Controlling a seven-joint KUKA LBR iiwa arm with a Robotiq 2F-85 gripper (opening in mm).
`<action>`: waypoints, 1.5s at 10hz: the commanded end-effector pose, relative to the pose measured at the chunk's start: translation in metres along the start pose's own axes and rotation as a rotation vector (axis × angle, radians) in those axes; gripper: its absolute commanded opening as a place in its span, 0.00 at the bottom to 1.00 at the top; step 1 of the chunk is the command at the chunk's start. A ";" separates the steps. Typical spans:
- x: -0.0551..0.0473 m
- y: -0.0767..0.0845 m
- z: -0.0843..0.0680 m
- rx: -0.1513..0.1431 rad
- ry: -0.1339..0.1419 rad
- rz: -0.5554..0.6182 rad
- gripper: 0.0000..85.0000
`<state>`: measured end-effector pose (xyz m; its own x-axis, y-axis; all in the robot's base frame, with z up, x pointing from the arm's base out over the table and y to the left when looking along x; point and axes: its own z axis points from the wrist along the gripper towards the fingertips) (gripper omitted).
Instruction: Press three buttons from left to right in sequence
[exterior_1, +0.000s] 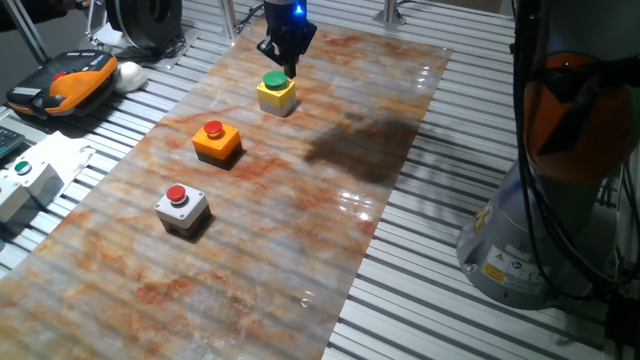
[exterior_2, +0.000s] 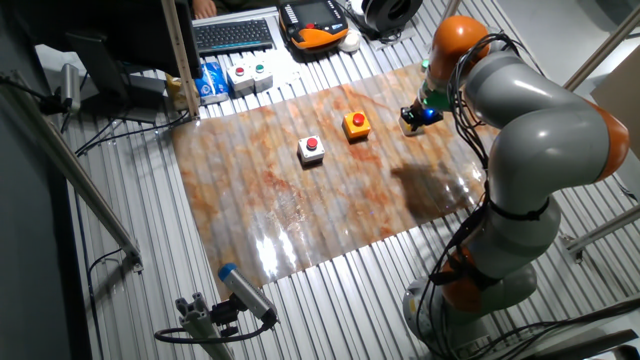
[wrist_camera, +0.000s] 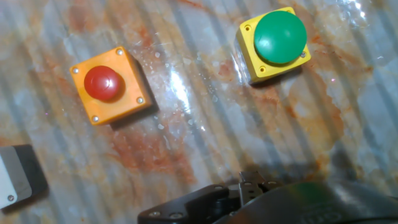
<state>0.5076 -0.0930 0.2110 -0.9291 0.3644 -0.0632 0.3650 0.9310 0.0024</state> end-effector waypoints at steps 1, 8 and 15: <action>-0.001 -0.002 0.001 -0.003 -0.001 -0.008 0.00; -0.046 -0.029 0.013 -0.016 -0.020 -0.035 0.00; -0.083 -0.031 0.000 0.011 -0.009 -0.043 0.00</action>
<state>0.5735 -0.1520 0.2159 -0.9428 0.3252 -0.0727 0.3270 0.9450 -0.0130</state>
